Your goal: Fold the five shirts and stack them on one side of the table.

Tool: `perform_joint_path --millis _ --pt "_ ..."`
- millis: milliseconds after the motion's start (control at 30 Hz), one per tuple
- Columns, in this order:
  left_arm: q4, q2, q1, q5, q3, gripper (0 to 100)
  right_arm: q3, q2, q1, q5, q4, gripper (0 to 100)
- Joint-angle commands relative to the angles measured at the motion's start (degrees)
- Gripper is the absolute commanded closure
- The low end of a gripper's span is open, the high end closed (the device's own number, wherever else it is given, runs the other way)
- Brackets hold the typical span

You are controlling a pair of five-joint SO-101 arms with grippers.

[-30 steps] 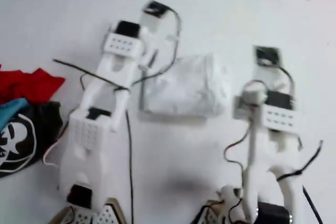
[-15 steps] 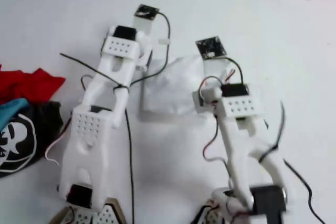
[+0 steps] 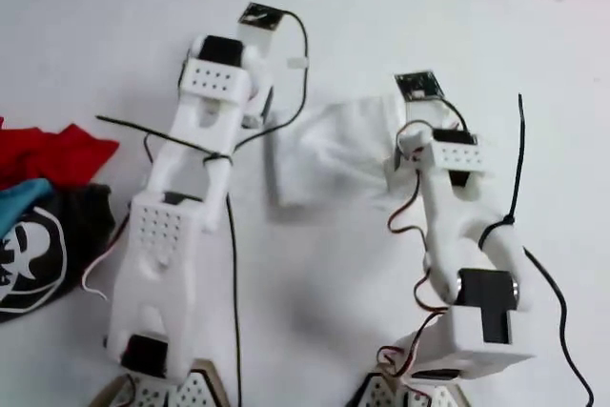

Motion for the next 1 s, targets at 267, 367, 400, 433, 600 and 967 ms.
perform_joint_path --millis 267,367,400,433,600,967 --pt "7.91 -4.48 -6.33 0.0 -1.89 97 -15.91 -4.44 0.75 0.88 12.09 88.2" --pt "8.09 -6.42 -9.49 0.0 -1.8 97 -17.67 -3.03 0.57 0.88 11.03 75.9" --pt "8.18 -7.03 -10.37 0.0 -1.8 97 -18.2 -2.07 0.4 0.88 10.42 73.8" --pt "8.18 -7.56 -11.16 -0.09 -1.8 97 -18.73 -0.92 0.04 0.88 9.8 73.3" --pt "8.18 -10.64 -12.66 -1.76 2.07 97 -23.82 6.99 -3.91 0.79 9.27 74.6" --pt "7.82 -20.31 -15.47 -1.76 15.16 97 -42.11 27.12 -4.09 -0.18 14.11 74.5"
